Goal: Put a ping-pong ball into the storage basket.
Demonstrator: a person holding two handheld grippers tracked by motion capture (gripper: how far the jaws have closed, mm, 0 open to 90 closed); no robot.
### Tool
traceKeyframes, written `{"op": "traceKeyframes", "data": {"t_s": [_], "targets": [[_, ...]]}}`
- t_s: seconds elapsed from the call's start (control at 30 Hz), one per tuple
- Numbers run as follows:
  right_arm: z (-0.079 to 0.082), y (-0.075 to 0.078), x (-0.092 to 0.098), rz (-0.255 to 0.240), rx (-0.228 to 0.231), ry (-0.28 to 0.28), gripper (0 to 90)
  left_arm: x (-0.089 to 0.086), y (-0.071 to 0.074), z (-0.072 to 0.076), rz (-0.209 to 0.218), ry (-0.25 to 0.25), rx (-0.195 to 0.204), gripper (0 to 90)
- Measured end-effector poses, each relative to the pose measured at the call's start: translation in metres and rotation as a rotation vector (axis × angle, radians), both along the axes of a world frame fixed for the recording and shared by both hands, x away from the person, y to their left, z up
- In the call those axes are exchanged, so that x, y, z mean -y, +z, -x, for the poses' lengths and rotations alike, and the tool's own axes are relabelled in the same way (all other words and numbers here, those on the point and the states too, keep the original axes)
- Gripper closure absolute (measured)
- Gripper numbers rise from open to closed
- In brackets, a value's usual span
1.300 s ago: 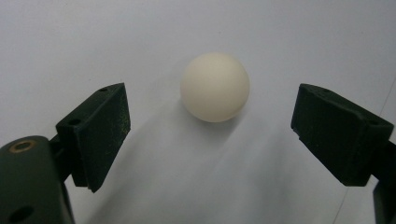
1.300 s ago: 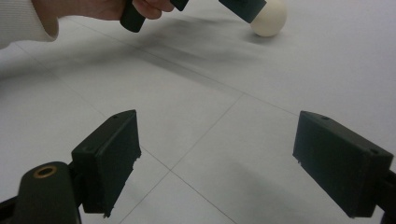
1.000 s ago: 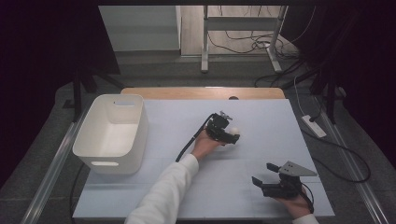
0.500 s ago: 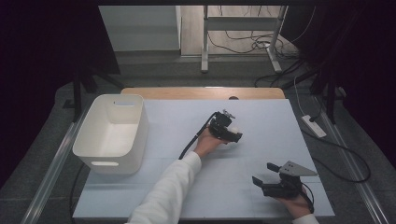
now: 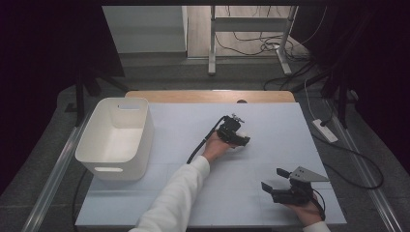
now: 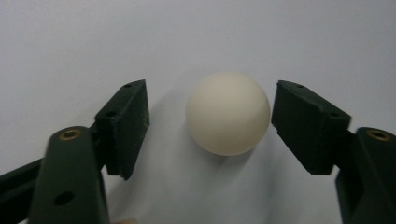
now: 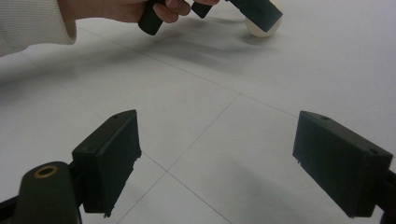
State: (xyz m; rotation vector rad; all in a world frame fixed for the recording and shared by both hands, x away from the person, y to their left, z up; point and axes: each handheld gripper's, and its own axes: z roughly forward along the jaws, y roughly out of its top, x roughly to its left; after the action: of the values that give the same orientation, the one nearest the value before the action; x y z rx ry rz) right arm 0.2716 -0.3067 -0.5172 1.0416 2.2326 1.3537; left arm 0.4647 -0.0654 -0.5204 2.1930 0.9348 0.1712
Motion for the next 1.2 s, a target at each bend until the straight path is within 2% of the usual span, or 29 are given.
{"op": "traceKeyframes", "data": {"t_s": [0.1,0.13,0.17,0.3,0.77,1.2], "targets": [[0.0,0.0,0.0,-0.001,-0.002,-0.002,14.7,-0.001,0.0,0.0,0.022,-0.03,-0.011,43.0],[0.0,0.0,0.0,-0.001,-0.003,-0.002,14.7,-0.001,0.0,0.0,0.021,-0.038,-0.013,48.8],[0.0,0.0,0.0,-0.001,-0.003,-0.002,14.7,-0.001,0.0,0.001,0.018,-0.041,-0.012,50.4],[0.0,0.0,0.0,0.001,-0.002,-0.003,14.7,-0.001,0.001,0.002,0.011,-0.048,-0.004,50.9],[0.0,0.0,0.0,0.003,0.001,-0.004,14.7,-0.006,0.014,0.01,0.03,-0.055,0.017,50.9],[0.0,0.0,0.0,0.007,0.004,-0.005,14.8,-0.021,0.021,0.019,0.056,-0.042,0.029,50.9]]}}
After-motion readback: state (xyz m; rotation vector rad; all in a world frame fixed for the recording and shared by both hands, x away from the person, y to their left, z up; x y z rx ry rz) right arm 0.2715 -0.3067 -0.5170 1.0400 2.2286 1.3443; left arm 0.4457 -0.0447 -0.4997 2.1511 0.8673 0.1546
